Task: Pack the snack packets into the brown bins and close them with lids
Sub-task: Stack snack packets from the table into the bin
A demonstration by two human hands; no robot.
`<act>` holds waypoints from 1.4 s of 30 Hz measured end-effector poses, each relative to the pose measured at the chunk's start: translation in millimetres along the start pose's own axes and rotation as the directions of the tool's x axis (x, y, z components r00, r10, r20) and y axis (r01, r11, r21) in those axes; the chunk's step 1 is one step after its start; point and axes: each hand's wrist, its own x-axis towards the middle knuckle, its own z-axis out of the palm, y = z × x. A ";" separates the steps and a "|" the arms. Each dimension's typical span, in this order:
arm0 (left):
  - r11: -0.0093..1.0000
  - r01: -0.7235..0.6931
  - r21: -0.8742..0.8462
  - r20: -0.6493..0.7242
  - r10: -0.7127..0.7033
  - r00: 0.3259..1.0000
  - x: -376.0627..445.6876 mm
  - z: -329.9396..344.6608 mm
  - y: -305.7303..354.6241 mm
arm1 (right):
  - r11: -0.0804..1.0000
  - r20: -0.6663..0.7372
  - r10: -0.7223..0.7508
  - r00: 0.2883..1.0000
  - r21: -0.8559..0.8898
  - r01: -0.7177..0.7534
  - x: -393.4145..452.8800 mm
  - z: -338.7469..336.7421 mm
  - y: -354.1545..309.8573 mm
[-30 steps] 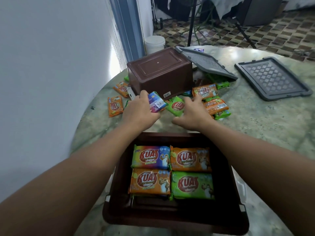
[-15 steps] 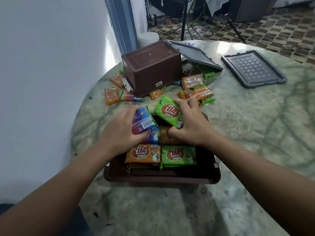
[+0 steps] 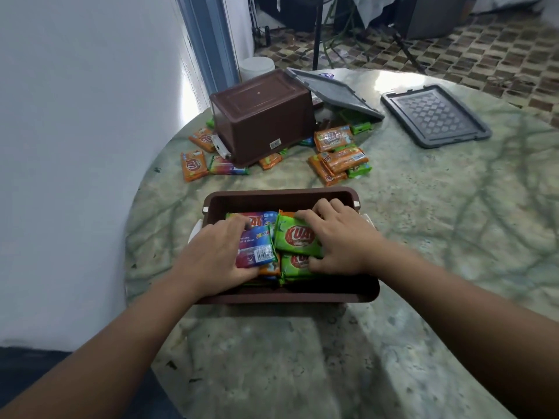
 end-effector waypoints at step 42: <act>0.972 -0.221 0.078 0.055 0.217 0.975 2.7 2.2 -5.4 | 0.999 0.015 -0.013 1.000 0.043 0.012 0.4 1.4 -7.9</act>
